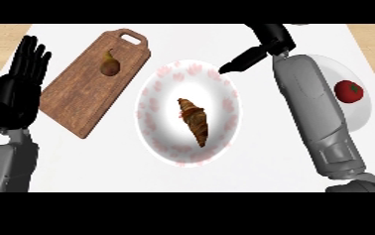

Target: Pick the croissant from the plate and place it in the bowl

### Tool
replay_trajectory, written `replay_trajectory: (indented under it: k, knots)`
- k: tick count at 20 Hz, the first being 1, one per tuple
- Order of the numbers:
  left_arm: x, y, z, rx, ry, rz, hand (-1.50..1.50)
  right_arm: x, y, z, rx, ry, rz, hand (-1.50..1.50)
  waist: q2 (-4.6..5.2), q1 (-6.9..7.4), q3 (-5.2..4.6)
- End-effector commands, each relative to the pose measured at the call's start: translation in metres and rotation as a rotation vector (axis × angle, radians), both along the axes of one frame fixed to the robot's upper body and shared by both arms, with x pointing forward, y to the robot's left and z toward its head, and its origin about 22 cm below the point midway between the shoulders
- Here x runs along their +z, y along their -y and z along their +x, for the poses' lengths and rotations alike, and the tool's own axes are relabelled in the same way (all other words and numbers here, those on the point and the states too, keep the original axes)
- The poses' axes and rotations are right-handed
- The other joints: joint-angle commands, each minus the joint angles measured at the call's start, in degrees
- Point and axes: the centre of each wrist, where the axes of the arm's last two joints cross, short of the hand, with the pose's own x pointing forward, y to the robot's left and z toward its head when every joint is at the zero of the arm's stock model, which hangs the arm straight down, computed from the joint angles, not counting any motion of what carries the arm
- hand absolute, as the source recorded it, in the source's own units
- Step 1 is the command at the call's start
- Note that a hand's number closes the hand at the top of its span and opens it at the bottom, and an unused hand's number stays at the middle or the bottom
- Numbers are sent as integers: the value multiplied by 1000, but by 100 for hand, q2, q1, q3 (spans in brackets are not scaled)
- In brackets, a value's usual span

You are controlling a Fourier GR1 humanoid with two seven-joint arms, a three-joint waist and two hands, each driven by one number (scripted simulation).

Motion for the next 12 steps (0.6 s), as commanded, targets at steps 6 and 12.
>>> replay_trajectory:
  k: [6,12]
  knots:
    - [17,-2,8,-21,1,2,0,15,123,13,-75,-18,159,-150,55,114,7]
    - [11,14,16,-33,35,5,0,10,170,3,-57,-12,148,-150,153,233,16]
